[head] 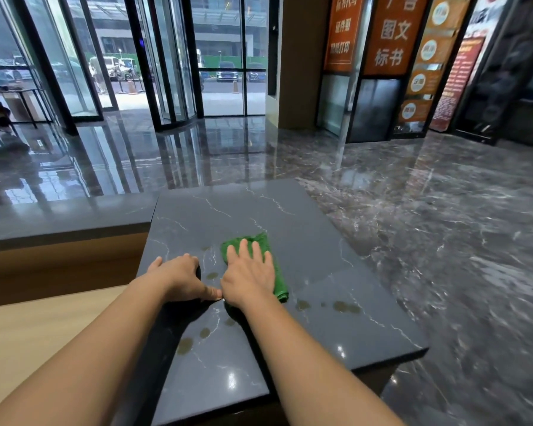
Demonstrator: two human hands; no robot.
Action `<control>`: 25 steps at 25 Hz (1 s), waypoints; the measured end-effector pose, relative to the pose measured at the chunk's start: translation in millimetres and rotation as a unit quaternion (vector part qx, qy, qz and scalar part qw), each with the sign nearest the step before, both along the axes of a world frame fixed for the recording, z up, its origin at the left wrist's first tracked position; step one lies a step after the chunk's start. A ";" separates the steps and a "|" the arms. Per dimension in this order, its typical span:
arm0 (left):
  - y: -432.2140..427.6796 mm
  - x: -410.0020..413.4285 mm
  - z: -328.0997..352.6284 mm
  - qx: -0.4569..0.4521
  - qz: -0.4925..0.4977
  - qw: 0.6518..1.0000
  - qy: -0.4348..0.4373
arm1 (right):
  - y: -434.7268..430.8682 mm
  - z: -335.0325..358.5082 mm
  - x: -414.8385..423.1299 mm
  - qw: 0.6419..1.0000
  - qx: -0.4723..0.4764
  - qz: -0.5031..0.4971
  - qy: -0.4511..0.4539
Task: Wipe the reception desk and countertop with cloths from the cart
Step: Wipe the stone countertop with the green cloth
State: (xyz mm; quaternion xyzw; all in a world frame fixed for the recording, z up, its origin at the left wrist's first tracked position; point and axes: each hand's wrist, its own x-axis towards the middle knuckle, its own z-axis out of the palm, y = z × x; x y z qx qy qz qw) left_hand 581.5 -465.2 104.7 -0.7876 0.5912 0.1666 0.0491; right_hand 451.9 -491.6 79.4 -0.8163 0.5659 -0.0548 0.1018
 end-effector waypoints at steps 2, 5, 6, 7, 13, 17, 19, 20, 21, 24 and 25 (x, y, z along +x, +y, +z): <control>0.0 0.1 -0.1 0.005 0.000 1.000 -0.005 | 0.9 0.7 -4.5 1.000 -0.005 0.020 0.014; -0.7 2.9 -1.0 0.013 -0.002 1.000 -0.005 | -5.3 -0.7 -30.9 0.999 -0.009 0.036 0.019; -0.1 3.0 -0.7 0.013 -0.005 1.000 -0.004 | -9.3 -1.0 -43.6 0.999 -0.013 0.028 0.018; 0.5 2.7 -0.1 0.009 -0.009 1.000 -0.002 | -15.3 -0.9 -58.6 1.000 -0.019 0.014 0.017; 9.6 0.8 1.4 -0.013 -0.015 0.999 -0.025 | -49.5 0.5 -156.4 0.992 -0.008 -0.119 0.042; 28.6 -5.8 6.7 -0.143 -0.062 0.987 -0.043 | -49.3 2.7 -168.4 0.983 0.018 -0.182 0.018; 47.3 -11.7 14.2 -0.163 -0.080 0.983 0.022 | -44.0 3.7 -157.3 0.979 0.015 -0.199 0.030; 58.4 -14.4 15.7 -0.153 -0.088 0.983 0.052 | -39.5 4.0 -148.8 0.978 0.012 -0.207 0.033; 70.3 -16.8 15.4 -0.137 -0.097 0.984 0.066 | -33.3 3.9 -138.6 0.977 0.008 -0.212 0.033; 102.1 -21.5 8.0 -0.121 -0.115 0.985 0.050 | -0.7 1.9 -97.6 0.979 -0.005 -0.204 0.016; 109.7 -22.8 6.5 -0.128 -0.115 0.984 0.044 | 13.8 1.5 -81.1 0.981 -0.010 -0.193 0.008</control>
